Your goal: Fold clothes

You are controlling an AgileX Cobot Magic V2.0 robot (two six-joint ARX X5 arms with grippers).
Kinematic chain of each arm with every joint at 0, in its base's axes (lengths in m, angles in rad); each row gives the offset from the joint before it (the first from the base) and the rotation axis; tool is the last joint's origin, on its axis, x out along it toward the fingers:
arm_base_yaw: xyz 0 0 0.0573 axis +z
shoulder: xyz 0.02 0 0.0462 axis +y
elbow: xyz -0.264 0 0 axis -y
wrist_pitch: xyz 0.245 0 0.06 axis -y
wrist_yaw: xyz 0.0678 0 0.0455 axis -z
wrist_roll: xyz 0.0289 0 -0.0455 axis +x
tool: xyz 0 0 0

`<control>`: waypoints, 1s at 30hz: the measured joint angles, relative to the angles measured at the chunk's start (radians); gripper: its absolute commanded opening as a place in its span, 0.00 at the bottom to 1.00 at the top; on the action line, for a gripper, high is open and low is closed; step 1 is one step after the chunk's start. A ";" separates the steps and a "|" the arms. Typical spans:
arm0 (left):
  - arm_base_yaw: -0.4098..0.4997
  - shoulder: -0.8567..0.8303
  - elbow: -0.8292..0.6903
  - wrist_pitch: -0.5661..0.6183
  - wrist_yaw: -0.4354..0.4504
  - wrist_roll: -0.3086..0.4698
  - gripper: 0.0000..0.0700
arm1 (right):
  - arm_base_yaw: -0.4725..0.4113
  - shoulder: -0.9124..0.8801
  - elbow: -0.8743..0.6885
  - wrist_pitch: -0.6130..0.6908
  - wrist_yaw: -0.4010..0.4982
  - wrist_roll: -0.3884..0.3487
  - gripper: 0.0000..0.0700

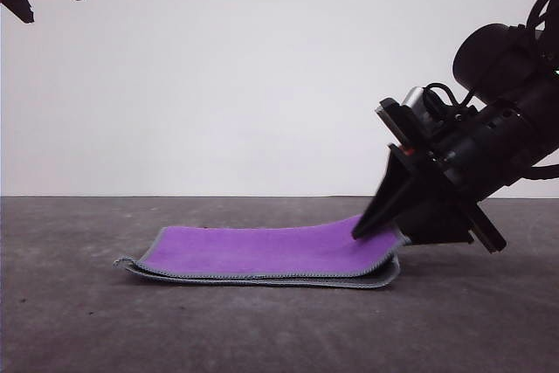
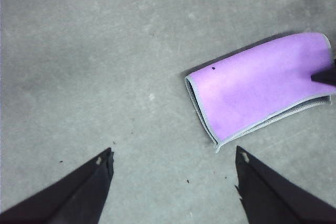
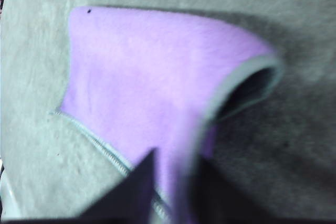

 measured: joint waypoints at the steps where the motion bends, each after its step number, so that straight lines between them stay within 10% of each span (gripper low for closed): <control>1: 0.000 0.000 0.000 0.000 0.000 0.000 0.64 | 0.000 0.000 0.000 0.000 0.000 0.000 0.00; 30: 0.000 0.000 0.000 0.000 0.000 -0.011 0.64 | 0.246 0.114 0.188 0.112 -0.020 0.125 0.00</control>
